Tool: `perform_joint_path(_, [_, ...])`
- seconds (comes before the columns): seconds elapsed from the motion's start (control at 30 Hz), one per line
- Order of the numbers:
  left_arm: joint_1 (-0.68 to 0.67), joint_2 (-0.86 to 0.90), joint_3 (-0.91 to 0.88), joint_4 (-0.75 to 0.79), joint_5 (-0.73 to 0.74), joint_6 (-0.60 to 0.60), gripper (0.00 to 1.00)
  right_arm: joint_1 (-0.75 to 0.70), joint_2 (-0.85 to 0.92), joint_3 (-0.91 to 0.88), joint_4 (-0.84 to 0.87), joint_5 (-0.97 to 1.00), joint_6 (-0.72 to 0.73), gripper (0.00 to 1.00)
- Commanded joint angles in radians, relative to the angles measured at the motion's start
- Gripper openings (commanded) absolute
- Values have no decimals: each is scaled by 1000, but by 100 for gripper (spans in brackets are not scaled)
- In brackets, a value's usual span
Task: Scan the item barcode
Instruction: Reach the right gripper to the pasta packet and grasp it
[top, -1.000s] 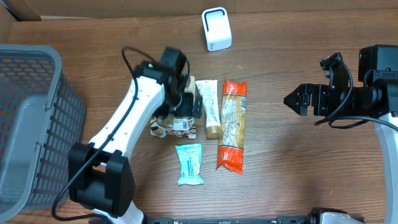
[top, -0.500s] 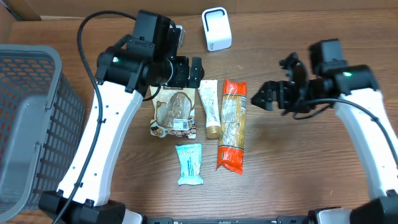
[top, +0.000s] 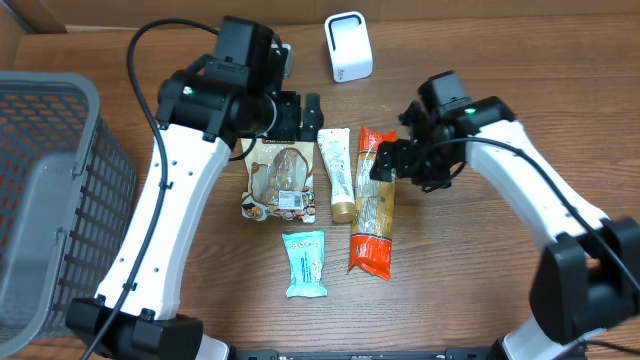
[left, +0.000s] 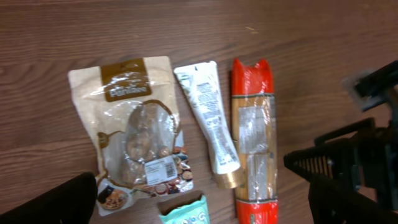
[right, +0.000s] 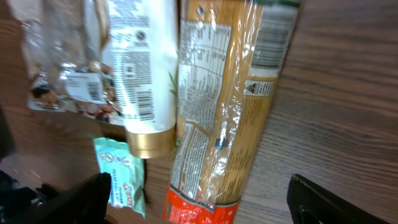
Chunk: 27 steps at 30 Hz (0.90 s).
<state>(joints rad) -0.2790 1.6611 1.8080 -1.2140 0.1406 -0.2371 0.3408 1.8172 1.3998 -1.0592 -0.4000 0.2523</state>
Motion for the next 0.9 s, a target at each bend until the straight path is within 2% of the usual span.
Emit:
perform_joint_path(0.0, [35,11,10,-3,-17,-27,100,6,38,-6,4,19,18,92])
perform_joint_path(0.23, [47,14,6,-13,-22,-33,100,6,98,-7,4,18,17,96])
perform_joint_path(0.53, [74,40,5,-16,-21,-33,99,6,166,-7,4,18,6,96])
perform_joint_path(0.87, [74,46,5,-15,-21,-32,99,14,189,-72,84,-29,8,79])
